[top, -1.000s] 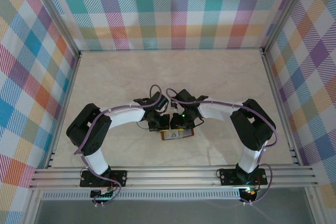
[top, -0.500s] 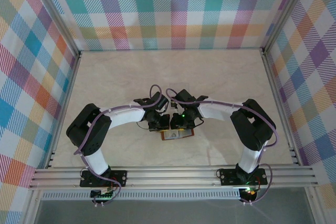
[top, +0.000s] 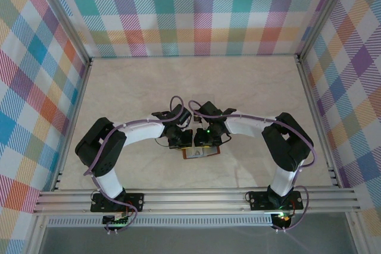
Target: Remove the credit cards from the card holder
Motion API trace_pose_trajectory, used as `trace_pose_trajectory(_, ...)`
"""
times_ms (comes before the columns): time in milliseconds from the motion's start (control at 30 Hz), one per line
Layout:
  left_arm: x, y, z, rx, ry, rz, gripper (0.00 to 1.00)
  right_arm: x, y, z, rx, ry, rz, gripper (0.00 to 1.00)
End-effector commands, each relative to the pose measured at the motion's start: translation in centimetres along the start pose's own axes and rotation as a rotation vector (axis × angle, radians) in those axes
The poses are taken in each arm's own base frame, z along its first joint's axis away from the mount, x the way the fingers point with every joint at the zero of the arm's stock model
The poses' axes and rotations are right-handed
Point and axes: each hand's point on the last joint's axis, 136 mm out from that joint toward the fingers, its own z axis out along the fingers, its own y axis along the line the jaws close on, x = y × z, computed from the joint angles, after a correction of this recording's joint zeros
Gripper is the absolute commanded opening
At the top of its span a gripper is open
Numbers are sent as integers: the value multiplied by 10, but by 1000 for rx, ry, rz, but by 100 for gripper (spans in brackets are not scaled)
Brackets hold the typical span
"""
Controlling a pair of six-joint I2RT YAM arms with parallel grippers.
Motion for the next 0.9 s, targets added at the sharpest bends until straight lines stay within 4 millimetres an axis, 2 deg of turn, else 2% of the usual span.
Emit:
trace_pose_trajectory(0, 7, 25, -2, -123, 10, 3, 2, 5, -15, -9, 77, 1, 13, 30)
trace_pose_trajectory(267, 6, 30, -2, -158, 13, 17, 2, 5, -16, -9, 82, 3, 14, 30)
trace_pose_trajectory(400, 4, 33, -3, -173, 10, 30, 2, 3, -2, -12, -5, -9, 8, 28)
trace_pose_trajectory(500, 1, 34, -4, -177, 9, 32, 2, 1, 16, -16, -116, -24, 0, 27)
trace_pose_trajectory(633, -1, 31, -4, -167, 9, 35, 2, -2, 28, -18, -198, -26, 17, 24)
trace_pose_trajectory(867, 0, 28, -2, -145, 16, 29, 2, -6, 20, -7, -186, -10, 46, 21)
